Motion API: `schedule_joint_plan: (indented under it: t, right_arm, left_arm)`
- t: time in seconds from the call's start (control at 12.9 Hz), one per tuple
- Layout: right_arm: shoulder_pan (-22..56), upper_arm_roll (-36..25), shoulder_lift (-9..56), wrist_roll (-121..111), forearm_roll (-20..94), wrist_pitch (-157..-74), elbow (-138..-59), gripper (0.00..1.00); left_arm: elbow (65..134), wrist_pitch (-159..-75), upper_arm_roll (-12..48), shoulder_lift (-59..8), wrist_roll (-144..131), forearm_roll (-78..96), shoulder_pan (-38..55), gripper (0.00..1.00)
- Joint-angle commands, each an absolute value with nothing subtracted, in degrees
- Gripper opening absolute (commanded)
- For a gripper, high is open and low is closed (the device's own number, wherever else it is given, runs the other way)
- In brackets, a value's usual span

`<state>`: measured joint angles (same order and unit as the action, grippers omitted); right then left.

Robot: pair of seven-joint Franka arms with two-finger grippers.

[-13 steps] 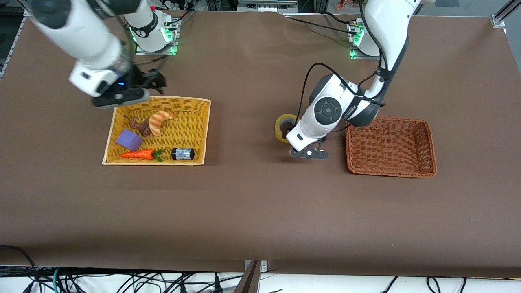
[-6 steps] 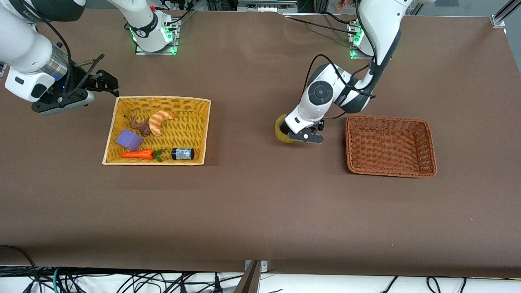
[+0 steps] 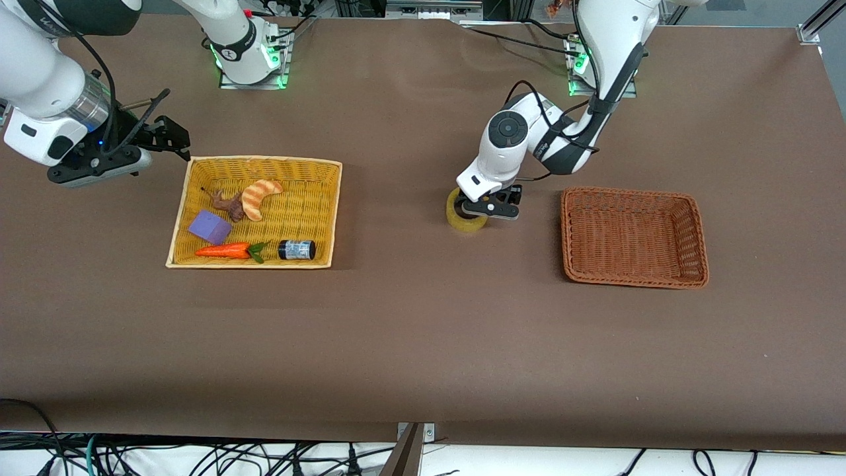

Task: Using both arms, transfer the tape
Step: 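Grasp the tape with the left gripper while the right gripper releases it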

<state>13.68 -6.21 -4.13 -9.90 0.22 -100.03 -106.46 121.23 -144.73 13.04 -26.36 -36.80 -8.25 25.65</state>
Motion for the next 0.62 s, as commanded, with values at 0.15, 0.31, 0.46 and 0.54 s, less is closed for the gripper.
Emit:
schedule_joint_plan:
  t: [0.15, 0.31, 0.46, 0.54]
  right_arm:
    - [13.62, -7.03, -5.45, -9.84, -0.17, -100.19, -107.67, 1.0]
    - [13.54, -7.21, -5.54, -9.84, -0.26, -100.28, -107.67, 1.0]
    - [13.54, -8.17, -5.71, -9.84, -0.09, -100.63, -108.45, 1.0]
    - [13.54, -8.43, -5.89, -9.84, -0.09, -100.72, -108.89, 1.0]
  left_arm:
    - [121.29, -145.81, 13.18, -26.54, -38.06, -10.02, 25.14, 0.0]
    - [120.94, -145.81, 12.83, -26.98, -37.97, -10.02, 25.14, 0.0]
    - [119.63, -145.11, 12.66, -26.46, -37.44, -10.02, 23.83, 0.0]
    - [118.75, -143.28, 12.74, -25.32, -37.01, -10.02, 22.6, 0.0]
